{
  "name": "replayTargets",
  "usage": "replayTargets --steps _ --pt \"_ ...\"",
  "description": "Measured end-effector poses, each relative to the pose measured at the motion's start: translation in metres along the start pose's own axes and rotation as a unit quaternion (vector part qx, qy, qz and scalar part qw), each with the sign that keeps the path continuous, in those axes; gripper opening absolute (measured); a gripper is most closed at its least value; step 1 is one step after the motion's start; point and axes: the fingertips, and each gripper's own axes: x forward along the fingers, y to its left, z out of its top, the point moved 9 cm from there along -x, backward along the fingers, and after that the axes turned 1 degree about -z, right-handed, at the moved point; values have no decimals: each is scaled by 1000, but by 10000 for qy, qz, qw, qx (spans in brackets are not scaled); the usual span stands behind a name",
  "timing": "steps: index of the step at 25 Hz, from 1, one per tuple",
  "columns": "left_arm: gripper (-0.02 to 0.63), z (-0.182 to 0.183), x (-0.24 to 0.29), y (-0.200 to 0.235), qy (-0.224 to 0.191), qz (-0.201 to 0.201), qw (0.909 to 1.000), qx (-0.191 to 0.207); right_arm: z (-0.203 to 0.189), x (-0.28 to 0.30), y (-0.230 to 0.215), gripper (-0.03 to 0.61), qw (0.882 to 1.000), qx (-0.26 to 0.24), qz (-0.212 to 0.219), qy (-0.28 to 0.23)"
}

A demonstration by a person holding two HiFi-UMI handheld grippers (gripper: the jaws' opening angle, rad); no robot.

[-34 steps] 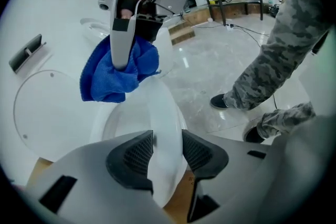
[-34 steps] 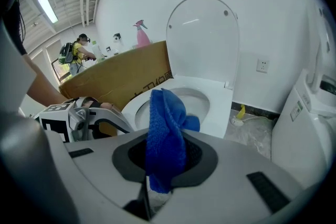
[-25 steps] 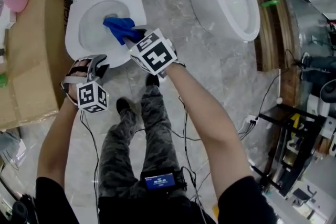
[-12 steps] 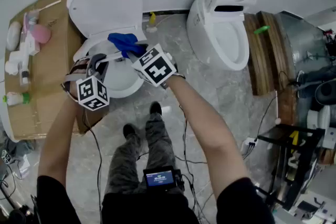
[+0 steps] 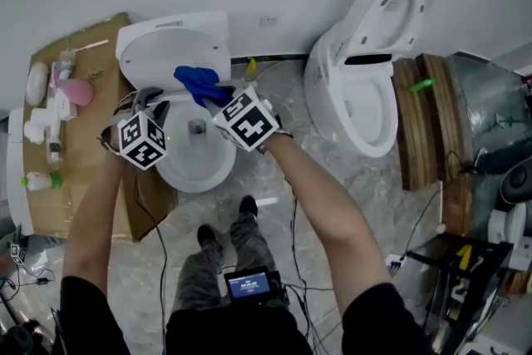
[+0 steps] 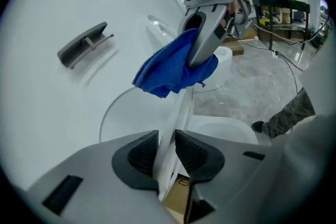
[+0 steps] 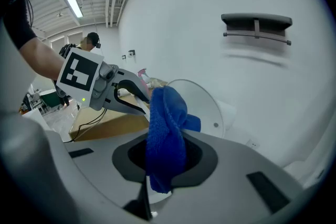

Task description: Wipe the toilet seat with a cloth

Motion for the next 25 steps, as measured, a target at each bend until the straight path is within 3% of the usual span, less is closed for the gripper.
replayTargets --steps 7,14,22,25 --pt "138 13 23 53 216 53 9989 -403 33 21 -39 54 9991 -245 293 -209" --pt "161 14 47 101 34 -101 9987 -500 54 43 -51 54 9984 -204 476 -219" --pt "173 13 64 130 -383 -155 9985 -358 64 90 -66 54 9998 189 75 -78" --pt "169 10 59 137 -605 153 9976 -315 70 100 -71 54 9997 198 -137 -53"
